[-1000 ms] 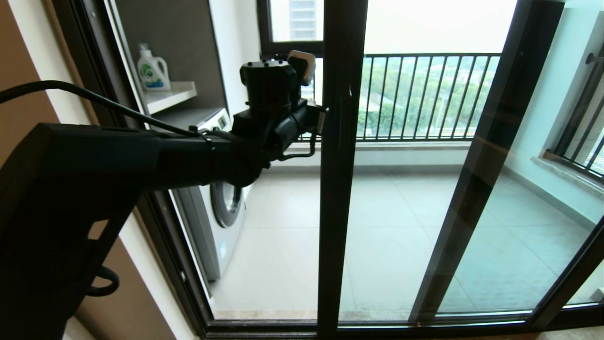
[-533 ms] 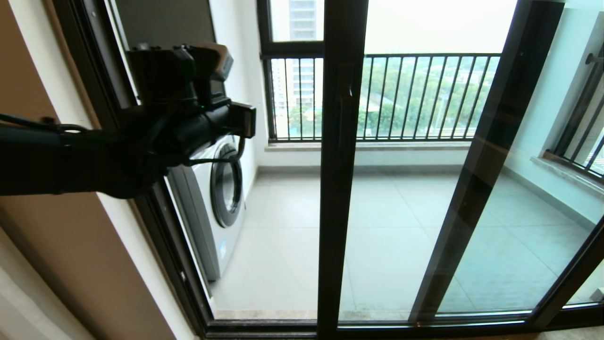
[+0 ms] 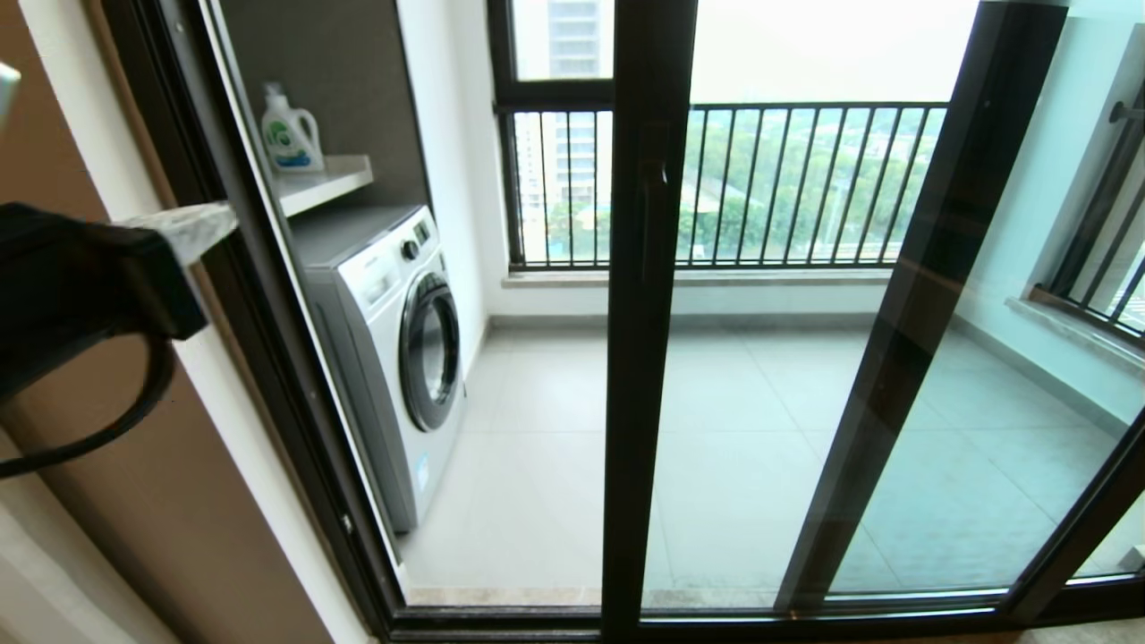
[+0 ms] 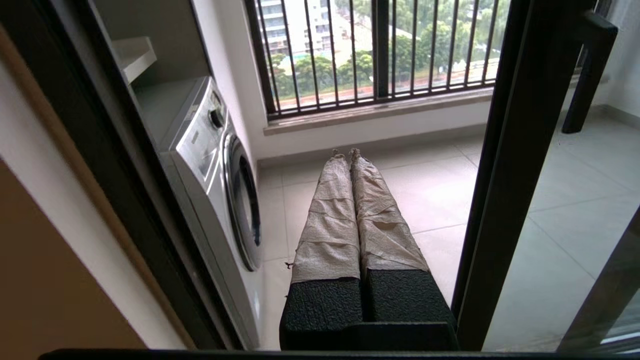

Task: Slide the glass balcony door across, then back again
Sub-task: Open the slid door

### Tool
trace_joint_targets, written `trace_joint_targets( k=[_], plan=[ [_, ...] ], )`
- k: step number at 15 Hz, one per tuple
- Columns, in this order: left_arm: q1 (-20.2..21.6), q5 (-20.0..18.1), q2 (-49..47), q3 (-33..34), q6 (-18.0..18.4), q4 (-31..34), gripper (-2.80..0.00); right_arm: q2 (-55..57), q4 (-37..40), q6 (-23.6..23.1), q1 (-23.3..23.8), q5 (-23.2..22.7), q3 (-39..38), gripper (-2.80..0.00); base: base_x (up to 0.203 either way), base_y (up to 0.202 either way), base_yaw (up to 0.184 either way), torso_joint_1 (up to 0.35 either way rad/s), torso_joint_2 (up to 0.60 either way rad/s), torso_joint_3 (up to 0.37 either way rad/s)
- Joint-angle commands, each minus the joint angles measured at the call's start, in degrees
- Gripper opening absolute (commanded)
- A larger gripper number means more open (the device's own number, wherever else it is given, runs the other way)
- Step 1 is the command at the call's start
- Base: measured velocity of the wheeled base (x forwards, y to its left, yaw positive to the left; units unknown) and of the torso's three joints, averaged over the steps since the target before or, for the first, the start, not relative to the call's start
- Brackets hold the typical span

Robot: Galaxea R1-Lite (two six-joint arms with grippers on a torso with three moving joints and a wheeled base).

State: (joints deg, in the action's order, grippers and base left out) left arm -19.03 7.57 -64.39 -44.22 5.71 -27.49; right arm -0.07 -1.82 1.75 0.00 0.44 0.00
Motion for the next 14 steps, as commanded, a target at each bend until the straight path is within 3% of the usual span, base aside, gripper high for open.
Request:
trace_joint_targets(
  k=[1,5,8,9,12,14],
  plan=[
    [2.7,-0.1,18.7,7.7,0.0,4.3,-2.80,0.0,0.0,0.0,0.0,0.0,-0.7,-2.80,0.000,0.000,0.000,0.000,0.00,0.000],
    [9.6,-0.3,36.4,15.2,0.4,15.3,-2.80,0.0,0.0,0.0,0.0,0.0,-0.7,-2.80,0.000,0.000,0.000,0.000,0.00,0.000],
    [14.1,0.0,47.7,16.6,1.2,27.9,-2.80,0.0,0.0,0.0,0.0,0.0,-0.7,-2.80,0.000,0.000,0.000,0.000,0.00,0.000],
    [16.0,-0.5,50.2,17.3,1.3,28.3,-2.80,0.1,0.0,0.0,0.0,0.0,-0.7,-2.80,0.000,0.000,0.000,0.000,0.00,0.000],
    [18.2,-5.7,60.9,21.0,4.2,34.7,-2.80,0.0,0.0,0.0,0.0,0.0,-0.7,-2.80,0.000,0.000,0.000,0.000,0.00,0.000],
    [18.6,-6.7,64.6,26.8,6.3,37.1,-2.80,0.0,0.0,0.0,0.0,0.0,-0.7,-2.80,0.000,0.000,0.000,0.000,0.00,0.000]
  ],
)
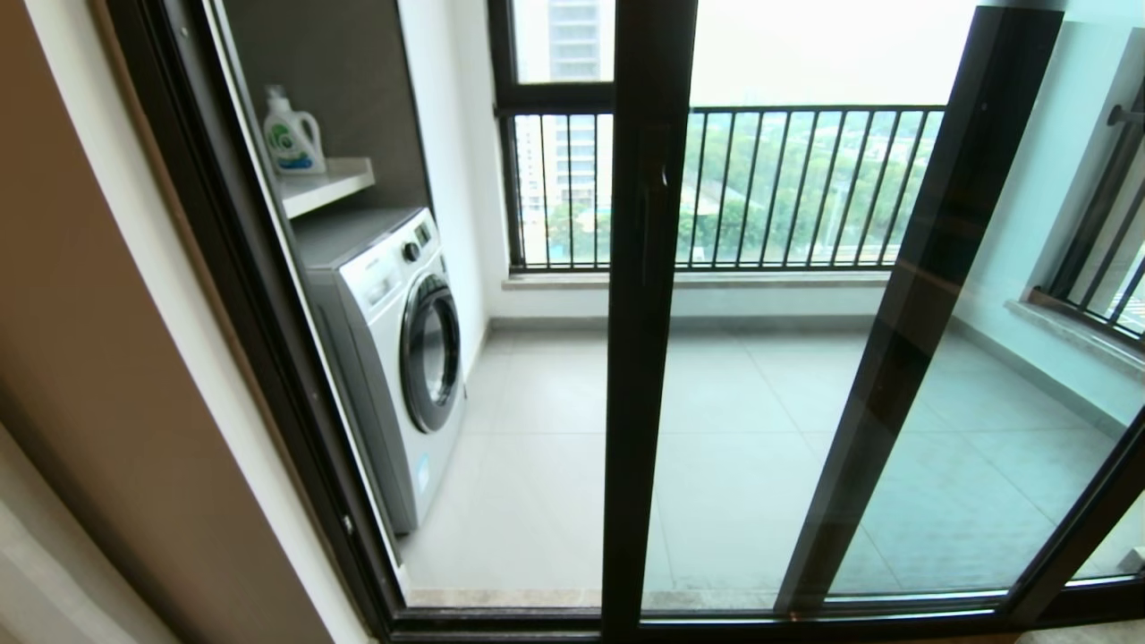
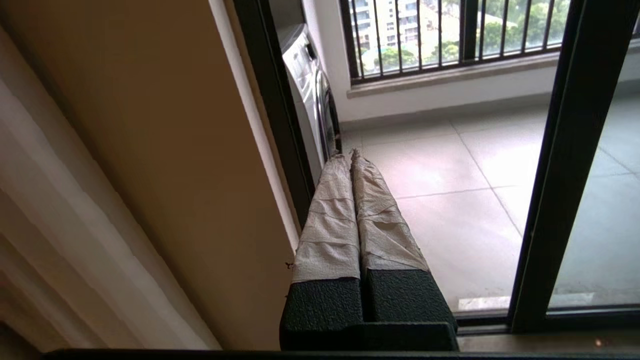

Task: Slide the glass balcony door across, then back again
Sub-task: Open the slid door

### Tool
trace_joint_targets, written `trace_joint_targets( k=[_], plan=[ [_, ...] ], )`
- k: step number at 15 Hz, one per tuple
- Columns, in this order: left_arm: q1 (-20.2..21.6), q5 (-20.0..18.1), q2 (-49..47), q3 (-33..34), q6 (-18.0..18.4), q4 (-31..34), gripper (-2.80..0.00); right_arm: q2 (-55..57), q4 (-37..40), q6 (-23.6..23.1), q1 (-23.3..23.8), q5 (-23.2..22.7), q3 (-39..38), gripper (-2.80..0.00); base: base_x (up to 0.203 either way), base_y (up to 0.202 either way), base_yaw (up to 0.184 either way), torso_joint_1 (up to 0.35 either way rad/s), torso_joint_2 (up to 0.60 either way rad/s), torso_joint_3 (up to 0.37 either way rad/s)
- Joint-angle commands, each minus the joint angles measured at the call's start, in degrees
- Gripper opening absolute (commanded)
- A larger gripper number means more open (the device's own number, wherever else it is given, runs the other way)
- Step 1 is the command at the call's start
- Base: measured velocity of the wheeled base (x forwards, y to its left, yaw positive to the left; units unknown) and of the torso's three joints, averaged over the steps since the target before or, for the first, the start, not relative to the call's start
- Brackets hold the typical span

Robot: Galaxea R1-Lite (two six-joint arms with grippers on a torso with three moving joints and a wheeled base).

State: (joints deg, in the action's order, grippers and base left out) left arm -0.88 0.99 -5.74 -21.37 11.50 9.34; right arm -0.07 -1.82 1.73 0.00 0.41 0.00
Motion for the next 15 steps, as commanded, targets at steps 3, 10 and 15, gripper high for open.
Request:
trace_joint_targets(
  k=[3,10,15],
  plan=[
    [0.6,-0.5,5.7,18.4,0.0,-8.2,-2.80,0.1,0.0,-0.1,0.0,0.0,-0.7,-2.80,0.000,0.000,0.000,0.000,0.00,0.000],
    [0.7,-2.4,5.6,21.4,-9.5,-9.5,-2.80,0.0,0.0,0.0,0.0,0.0,-0.7,-2.80,0.000,0.000,0.000,0.000,0.00,0.000],
    [0.7,-0.7,5.6,21.4,-11.8,-9.5,-2.80,0.0,0.0,0.0,0.0,0.0,-0.7,-2.80,0.000,0.000,0.000,0.000,0.00,0.000]
  ],
)
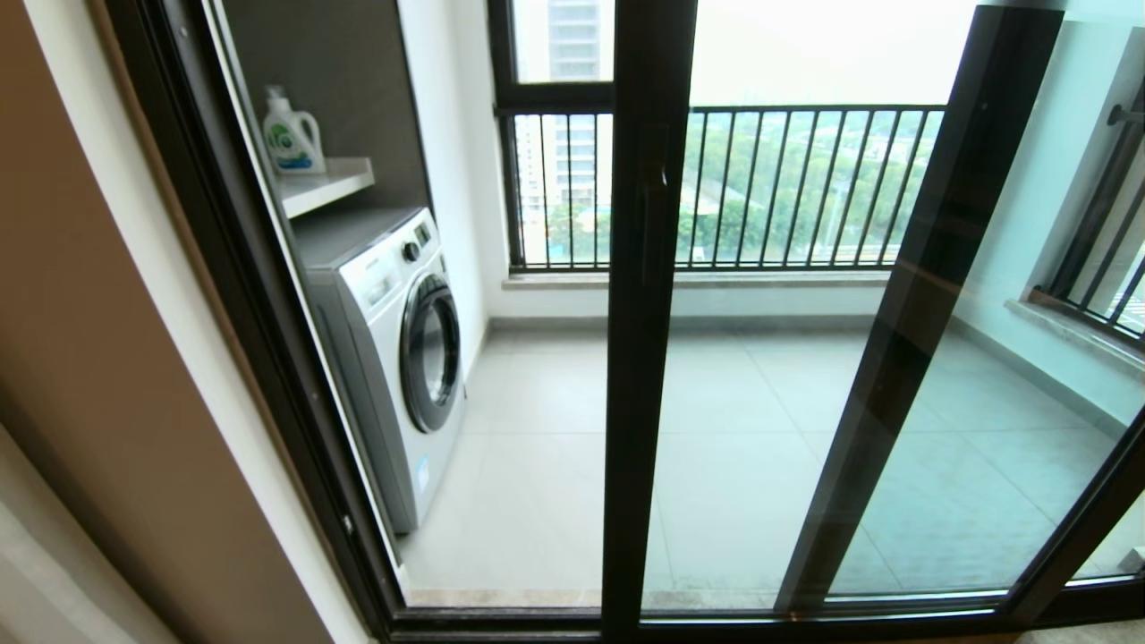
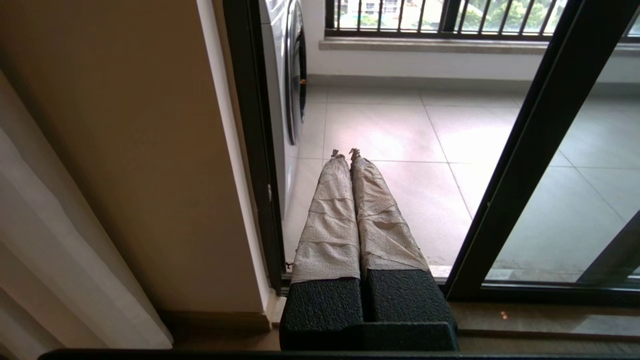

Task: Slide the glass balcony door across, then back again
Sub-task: Open the slid door

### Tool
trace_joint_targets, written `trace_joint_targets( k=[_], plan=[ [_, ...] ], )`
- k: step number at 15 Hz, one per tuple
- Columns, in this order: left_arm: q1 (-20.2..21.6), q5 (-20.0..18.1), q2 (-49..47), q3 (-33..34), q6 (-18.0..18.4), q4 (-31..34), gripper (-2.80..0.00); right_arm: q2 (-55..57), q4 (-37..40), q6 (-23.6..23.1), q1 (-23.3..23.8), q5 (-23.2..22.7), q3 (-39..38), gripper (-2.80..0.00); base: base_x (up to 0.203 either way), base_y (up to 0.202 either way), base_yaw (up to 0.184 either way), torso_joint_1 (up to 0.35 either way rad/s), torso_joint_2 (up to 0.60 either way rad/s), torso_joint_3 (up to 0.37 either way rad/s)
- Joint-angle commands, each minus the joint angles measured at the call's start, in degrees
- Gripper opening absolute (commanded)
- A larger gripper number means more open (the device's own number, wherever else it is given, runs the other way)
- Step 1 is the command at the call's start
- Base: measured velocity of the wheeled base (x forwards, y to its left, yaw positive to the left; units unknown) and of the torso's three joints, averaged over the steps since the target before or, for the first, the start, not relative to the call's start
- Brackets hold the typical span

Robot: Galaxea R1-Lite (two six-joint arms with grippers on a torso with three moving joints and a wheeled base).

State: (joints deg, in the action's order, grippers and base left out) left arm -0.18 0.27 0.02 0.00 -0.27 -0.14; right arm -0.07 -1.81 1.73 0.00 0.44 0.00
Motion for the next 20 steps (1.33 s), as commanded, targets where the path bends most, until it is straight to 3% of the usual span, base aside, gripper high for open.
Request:
trace_joint_targets(
  k=[1,7,10,16,20],
  plan=[
    [0.0,0.0,-0.1,0.0,-0.1,0.0,-2.80,0.0,0.0,-0.1,0.0,0.0,-0.7,-2.80,0.000,0.000,0.000,0.000,0.00,0.000],
    [0.0,0.0,-0.2,0.0,-0.1,0.0,-2.80,0.0,0.0,-0.6,0.0,-0.1,-0.7,-2.80,0.000,0.000,0.000,0.000,0.00,0.000],
    [0.0,0.0,-0.2,0.0,-0.1,0.0,-2.80,0.9,0.7,-4.1,0.1,-1.2,3.3,-2.80,0.000,0.000,0.000,0.000,0.00,0.000],
    [0.0,0.0,-0.2,0.0,-0.1,0.0,-2.80,25.2,1.0,-3.0,-1.6,-7.0,23.5,-2.80,0.000,0.000,0.000,0.000,0.00,0.000],
    [0.0,0.0,-0.2,0.0,-0.1,0.0,-2.80,47.9,-5.4,-2.6,-2.4,-13.1,35.3,-2.80,0.000,0.000,0.000,0.000,0.00,0.000]
  ],
)
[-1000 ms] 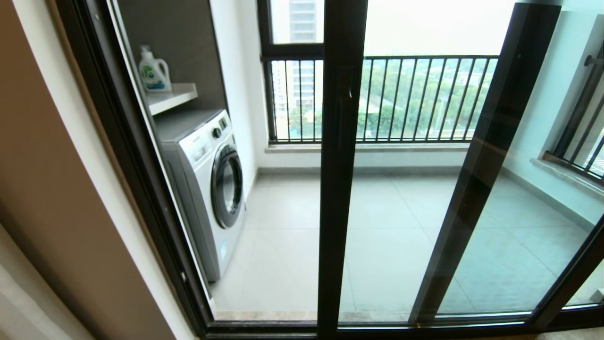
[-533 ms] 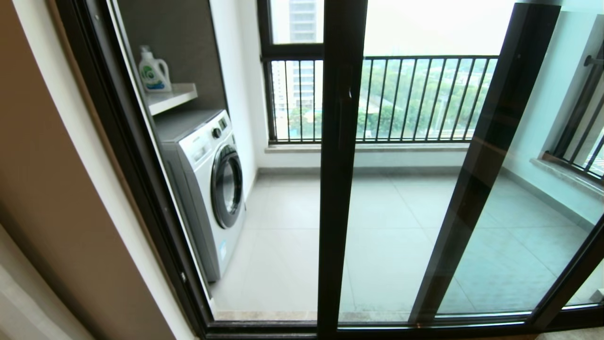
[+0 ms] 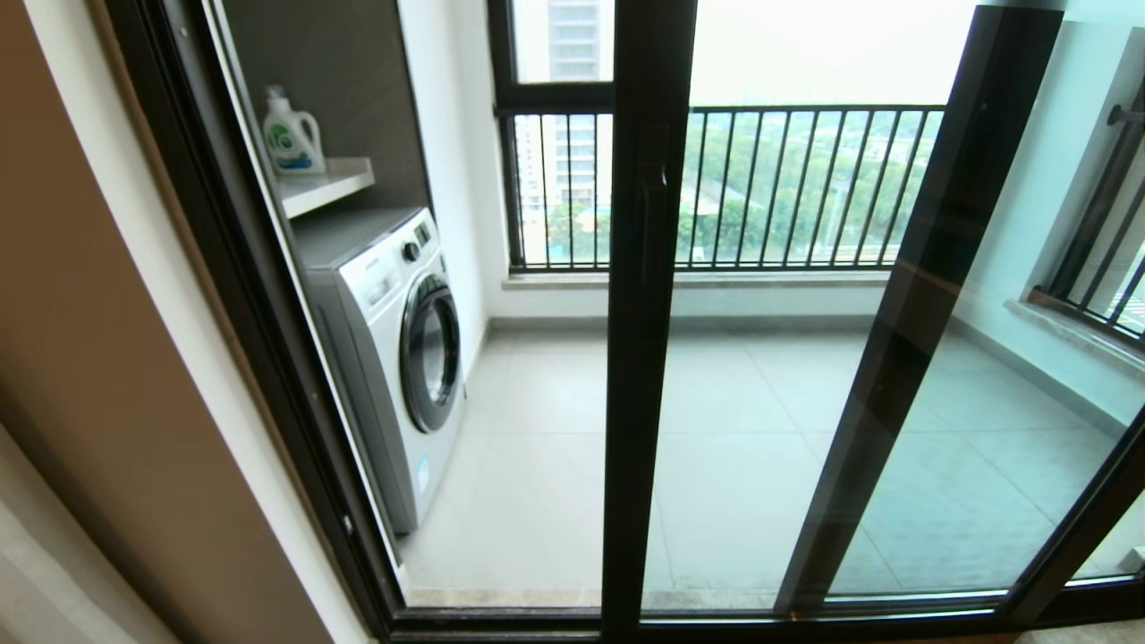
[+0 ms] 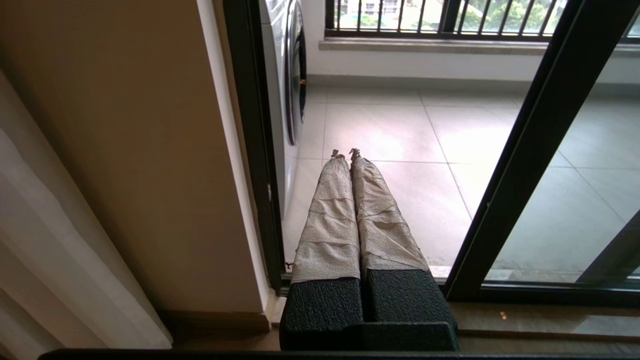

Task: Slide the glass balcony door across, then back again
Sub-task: Open the slid door

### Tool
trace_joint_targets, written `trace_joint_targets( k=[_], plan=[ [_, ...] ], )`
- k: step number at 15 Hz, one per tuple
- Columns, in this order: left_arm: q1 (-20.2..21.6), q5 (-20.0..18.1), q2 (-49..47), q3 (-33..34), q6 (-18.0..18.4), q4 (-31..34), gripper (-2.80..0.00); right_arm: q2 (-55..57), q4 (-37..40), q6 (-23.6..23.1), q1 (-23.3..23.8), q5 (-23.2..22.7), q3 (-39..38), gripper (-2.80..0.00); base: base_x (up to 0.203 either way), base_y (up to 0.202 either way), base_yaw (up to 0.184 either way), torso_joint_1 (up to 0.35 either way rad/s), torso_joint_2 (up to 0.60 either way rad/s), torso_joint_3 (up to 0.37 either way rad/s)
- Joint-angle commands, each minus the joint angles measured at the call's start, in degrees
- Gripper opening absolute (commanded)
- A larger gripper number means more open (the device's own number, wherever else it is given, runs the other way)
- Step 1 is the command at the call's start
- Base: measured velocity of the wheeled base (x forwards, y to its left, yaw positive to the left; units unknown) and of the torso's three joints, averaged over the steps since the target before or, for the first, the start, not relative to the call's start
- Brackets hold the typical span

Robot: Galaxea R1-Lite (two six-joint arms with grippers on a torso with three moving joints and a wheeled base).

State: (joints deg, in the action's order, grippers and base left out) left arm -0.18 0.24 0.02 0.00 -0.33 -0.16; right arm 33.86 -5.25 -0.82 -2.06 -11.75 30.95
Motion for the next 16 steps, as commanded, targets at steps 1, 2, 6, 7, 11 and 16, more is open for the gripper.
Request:
trace_joint_targets(
  k=[1,2,6,7,11,16],
  plan=[
    [0.0,0.0,-0.1,0.0,0.0,0.0,-2.80,20.2,-4.4,0.0,-1.1,-1.7,7.2,-2.80,0.000,0.000,0.000,0.000,0.00,0.000],
    [0.0,0.0,-0.1,0.0,0.0,0.0,-2.80,25.8,-6.5,0.1,-2.6,-2.1,10.5,-2.80,0.000,0.000,0.000,0.000,0.00,0.000],
    [0.0,0.0,-0.1,0.0,0.0,0.0,-2.80,40.4,-10.5,0.1,-20.1,1.4,23.4,-2.80,0.000,0.000,0.000,0.000,0.00,0.000],
    [0.0,0.0,-0.1,0.0,0.0,0.0,-2.80,43.4,-10.9,0.0,-24.6,4.8,26.1,-2.80,0.000,0.000,0.000,0.000,0.00,0.000],
    [0.0,0.0,-0.2,0.0,0.0,0.0,-2.80,55.8,-11.6,-0.7,-33.5,14.9,37.3,-2.80,0.000,0.000,0.000,0.000,0.00,0.000],
    [0.0,0.0,-0.2,0.0,0.0,0.0,-2.80,71.7,-15.3,-1.9,-34.1,18.6,49.3,-2.80,0.000,0.000,0.000,0.000,0.00,0.000]
  ],
)
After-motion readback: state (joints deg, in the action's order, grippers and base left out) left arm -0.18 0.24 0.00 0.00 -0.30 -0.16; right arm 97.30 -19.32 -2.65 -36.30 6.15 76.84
